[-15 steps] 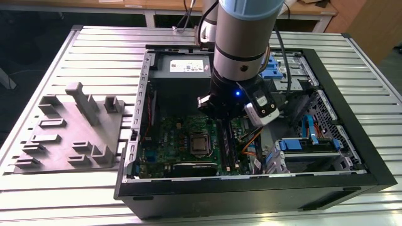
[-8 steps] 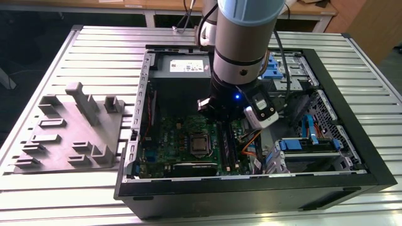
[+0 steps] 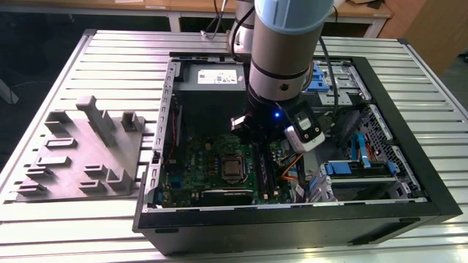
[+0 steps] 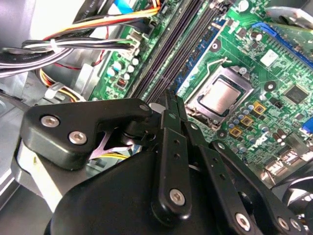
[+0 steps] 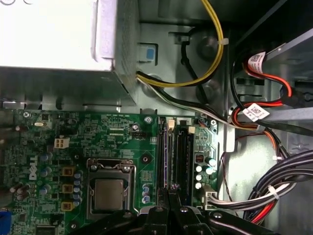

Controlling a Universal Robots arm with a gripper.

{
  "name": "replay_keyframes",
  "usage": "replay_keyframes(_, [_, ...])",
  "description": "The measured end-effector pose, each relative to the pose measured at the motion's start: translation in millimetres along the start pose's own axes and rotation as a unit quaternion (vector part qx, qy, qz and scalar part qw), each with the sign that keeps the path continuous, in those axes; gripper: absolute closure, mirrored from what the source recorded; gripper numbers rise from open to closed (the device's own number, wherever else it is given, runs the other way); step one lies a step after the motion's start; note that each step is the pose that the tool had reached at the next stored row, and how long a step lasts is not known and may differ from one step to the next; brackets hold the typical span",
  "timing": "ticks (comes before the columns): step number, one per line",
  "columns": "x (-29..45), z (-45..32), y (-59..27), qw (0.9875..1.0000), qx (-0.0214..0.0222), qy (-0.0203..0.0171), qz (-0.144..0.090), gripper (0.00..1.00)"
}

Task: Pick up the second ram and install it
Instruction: 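Insert the second ram into the second slot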

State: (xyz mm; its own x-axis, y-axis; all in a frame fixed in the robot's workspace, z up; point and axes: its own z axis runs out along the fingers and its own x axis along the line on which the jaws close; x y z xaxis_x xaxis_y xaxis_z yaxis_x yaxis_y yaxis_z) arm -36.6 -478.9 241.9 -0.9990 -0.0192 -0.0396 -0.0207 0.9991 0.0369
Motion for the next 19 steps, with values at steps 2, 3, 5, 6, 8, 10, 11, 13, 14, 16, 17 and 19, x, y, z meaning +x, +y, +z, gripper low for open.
replay_keyframes(2, [-1.6,0.2,-1.0,1.0000,0.0000,0.0003,0.000,0.89])
replay_keyframes(3, [-1.8,0.6,-1.3,1.0000,0.0000,0.0003,0.000,0.89])
replay_keyframes(5, [-1.7,1.5,-1.6,1.0000,0.0001,0.0003,0.000,0.89])
replay_keyframes(6, [-1.7,1.6,-1.7,1.0000,0.0005,0.0004,0.000,0.89])
replay_keyframes(8, [-1.8,1.7,-1.8,1.0000,0.0014,0.0005,0.000,0.89])
replay_keyframes(10, [-1.7,2.0,-2.6,1.0000,0.0015,0.0004,0.000,0.89])
replay_keyframes(11, [-1.7,2.1,-2.9,1.0000,0.0016,0.0004,0.000,0.89])
replay_keyframes(13, [-1.7,2.3,-3.7,1.0000,0.0018,0.0004,0.000,0.89])
replay_keyframes(14, [-1.7,2.5,-4.1,1.0000,0.0018,0.0004,0.000,0.89])
replay_keyframes(16, [-1.7,2.7,-4.4,1.0000,0.0021,0.0004,0.000,0.89])
replay_keyframes(17, [-1.7,2.7,-4.4,1.0000,0.0022,0.0004,0.000,0.89])
replay_keyframes(19, [-1.7,2.6,-4.5,1.0000,0.0022,0.0004,0.000,0.89])
